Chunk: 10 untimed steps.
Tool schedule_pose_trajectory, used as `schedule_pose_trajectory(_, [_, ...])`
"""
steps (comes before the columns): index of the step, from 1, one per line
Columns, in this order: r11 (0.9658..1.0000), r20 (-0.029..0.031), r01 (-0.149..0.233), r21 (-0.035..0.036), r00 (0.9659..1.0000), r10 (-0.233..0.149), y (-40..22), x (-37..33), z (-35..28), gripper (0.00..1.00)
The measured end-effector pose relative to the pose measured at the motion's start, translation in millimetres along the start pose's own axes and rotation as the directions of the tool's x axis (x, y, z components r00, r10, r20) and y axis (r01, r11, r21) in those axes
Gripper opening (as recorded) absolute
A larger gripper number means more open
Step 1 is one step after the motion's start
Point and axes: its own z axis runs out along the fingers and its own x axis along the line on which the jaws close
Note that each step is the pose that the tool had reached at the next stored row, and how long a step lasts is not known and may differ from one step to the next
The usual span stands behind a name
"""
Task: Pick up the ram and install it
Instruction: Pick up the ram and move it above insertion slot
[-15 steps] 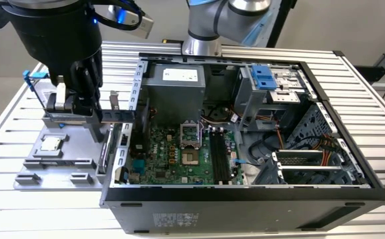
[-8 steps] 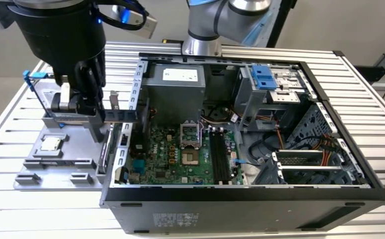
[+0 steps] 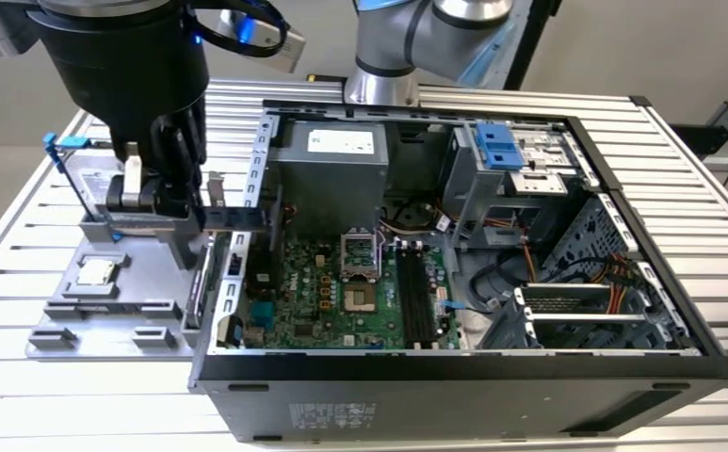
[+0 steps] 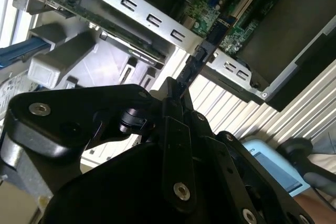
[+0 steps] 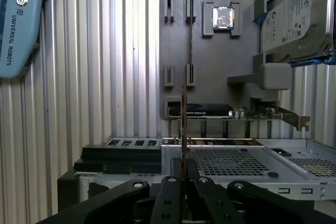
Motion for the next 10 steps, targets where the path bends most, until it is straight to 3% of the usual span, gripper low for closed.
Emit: schedule_pose_trajectory(10, [1.0000,-0.0001,0.000,0.0000,1.0000,0.000,-6.4,-0.9,-0.1,0.00])
